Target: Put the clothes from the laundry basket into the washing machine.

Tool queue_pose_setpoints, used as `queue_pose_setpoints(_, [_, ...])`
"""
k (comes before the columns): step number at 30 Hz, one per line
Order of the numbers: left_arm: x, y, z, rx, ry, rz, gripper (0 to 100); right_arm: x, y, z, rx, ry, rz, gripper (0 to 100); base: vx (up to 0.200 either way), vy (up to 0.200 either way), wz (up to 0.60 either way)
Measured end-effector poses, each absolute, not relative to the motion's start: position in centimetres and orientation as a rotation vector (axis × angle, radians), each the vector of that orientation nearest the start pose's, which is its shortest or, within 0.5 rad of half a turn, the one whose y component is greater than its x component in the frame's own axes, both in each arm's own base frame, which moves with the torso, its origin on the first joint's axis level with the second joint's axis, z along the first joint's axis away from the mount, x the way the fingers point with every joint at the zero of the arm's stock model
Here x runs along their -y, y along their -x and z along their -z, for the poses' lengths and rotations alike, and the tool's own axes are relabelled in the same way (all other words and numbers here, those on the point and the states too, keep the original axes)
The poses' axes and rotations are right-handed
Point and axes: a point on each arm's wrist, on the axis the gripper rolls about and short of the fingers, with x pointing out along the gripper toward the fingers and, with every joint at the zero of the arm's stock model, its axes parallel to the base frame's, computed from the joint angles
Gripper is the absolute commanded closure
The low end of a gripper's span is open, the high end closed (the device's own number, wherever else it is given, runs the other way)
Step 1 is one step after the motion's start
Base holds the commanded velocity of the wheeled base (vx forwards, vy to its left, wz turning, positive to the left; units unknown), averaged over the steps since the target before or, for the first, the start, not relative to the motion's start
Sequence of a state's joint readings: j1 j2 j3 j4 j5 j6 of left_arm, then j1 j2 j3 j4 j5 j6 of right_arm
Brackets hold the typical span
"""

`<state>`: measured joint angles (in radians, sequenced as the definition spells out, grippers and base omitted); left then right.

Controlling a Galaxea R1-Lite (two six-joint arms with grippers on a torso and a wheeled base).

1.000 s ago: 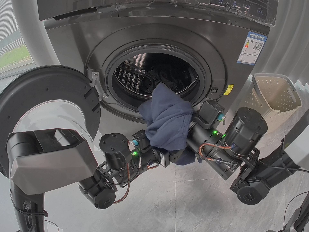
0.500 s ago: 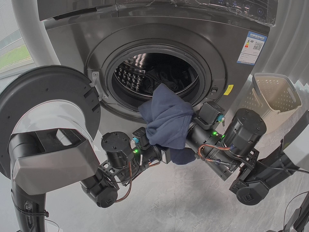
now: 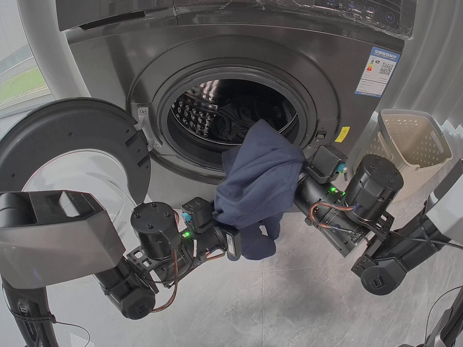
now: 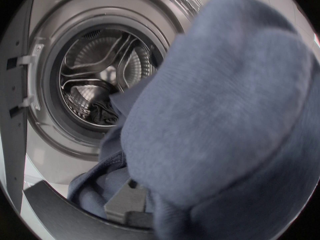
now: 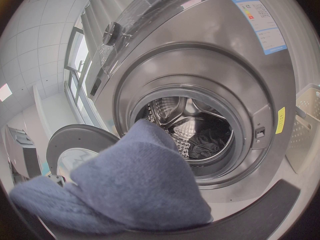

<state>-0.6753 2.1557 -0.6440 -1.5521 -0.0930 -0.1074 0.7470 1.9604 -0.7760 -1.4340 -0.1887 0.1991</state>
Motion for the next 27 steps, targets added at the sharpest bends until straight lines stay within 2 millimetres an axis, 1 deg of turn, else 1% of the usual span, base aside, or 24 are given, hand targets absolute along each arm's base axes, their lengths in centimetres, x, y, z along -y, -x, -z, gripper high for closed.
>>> queue_pose_setpoints(7, [21.3,-27.1,-11.0,0.068,0.137,0.749,100,-21.8,-26.5,-15.9,0.135,-0.282,-0.535,100,0.0,0.0,0.0])
queue_pose_setpoints(14, [21.0,-26.8,-12.3,0.106,0.153,0.723,100,-21.6,-25.8,-14.9,0.1,-0.268,-0.546,100,0.0,0.0,0.0])
queue_pose_setpoints(15, [21.0,-26.8,-12.4,0.107,0.156,0.723,100,-21.7,-25.6,-14.8,0.097,-0.268,-0.55,0,0.0,0.0,0.0])
queue_pose_setpoints(22, [20.6,-26.8,-13.1,0.124,0.174,0.715,100,-22.2,-24.6,-14.4,0.068,-0.259,-0.581,0,0.0,0.0,0.0])
queue_pose_setpoints(27, [19.9,-26.8,-14.0,0.144,0.201,0.701,100,-21.4,-23.3,-13.1,0.003,-0.22,-0.603,0,0.0,0.0,0.0])
